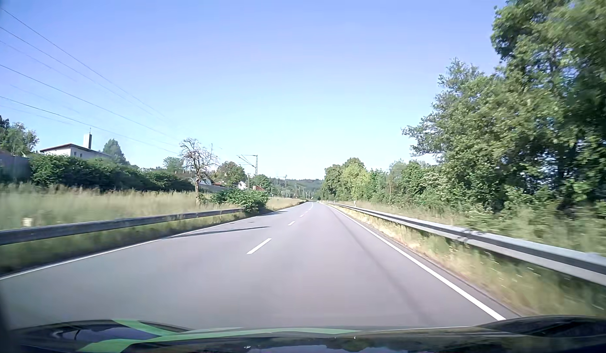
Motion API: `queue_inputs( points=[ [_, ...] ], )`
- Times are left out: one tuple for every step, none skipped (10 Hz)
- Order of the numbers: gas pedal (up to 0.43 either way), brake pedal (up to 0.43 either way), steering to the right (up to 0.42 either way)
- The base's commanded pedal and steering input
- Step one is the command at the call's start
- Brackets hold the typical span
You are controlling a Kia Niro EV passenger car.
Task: Follow the waypoints while adhering to traffic rules and regulations
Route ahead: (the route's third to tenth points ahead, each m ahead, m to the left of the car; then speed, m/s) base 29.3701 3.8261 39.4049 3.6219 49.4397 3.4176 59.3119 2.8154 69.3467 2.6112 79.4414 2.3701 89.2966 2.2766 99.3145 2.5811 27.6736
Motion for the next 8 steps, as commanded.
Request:
queue_inputs(
  points=[
    [0.248,0.000,-0.005],
    [0.248,0.000,-0.005],
    [0.260,0.000,-0.005],
    [0.268,0.000,-0.005],
    [0.268,0.000,-0.005],
    [0.268,0.000,-0.005],
    [0.268,0.000,-0.004],
    [0.268,0.000,-0.003]
  ],
)
